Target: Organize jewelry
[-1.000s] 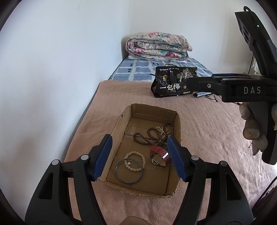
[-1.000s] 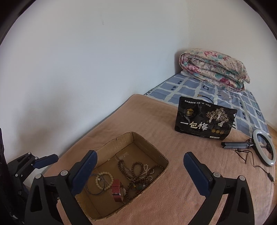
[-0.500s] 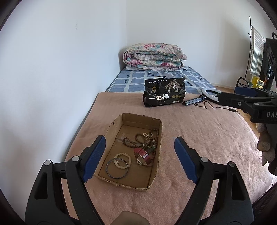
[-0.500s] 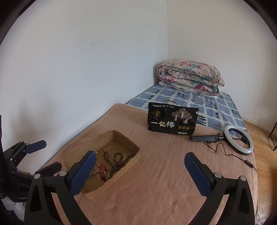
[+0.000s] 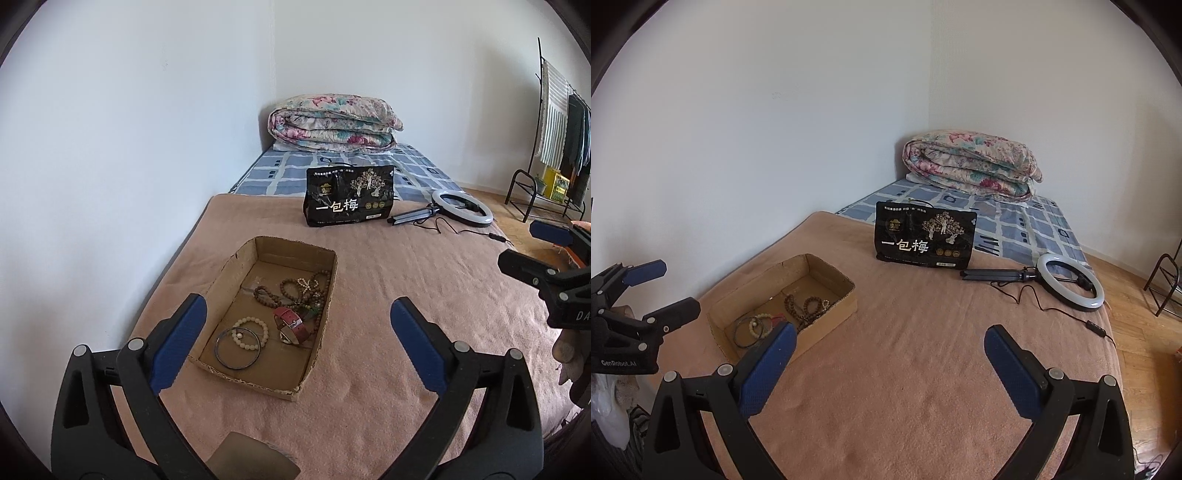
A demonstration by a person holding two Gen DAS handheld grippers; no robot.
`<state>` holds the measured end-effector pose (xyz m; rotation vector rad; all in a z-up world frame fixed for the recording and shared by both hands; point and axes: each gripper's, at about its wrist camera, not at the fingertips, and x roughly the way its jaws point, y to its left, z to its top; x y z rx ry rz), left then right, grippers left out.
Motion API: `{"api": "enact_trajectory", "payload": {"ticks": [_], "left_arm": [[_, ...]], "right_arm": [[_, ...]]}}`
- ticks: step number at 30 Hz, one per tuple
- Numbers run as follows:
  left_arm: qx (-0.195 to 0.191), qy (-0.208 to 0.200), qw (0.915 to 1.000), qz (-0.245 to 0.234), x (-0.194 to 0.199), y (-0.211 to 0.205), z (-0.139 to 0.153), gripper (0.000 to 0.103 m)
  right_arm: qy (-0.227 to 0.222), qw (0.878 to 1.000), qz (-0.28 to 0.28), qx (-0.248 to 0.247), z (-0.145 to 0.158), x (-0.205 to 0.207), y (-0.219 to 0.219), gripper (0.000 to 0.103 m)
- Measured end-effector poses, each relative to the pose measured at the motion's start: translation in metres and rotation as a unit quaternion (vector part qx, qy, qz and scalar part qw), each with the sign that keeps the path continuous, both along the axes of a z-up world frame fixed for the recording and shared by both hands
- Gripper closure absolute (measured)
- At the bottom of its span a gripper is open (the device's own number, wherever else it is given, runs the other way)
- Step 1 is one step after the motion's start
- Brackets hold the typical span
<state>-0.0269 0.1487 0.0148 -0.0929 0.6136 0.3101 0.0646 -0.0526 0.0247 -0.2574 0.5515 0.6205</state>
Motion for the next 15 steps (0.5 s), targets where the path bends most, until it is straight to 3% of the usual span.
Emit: {"api": "enact_trajectory", "payload": {"ticks": [15], "left_arm": [[0.018,-0.006,0.9998,0.007,-0.001,-0.011,0.000,0.000]], "right_arm": [[-0.010,1.000,-0.021,0.012,-0.012,-0.004,-0.023,0.000]]}}
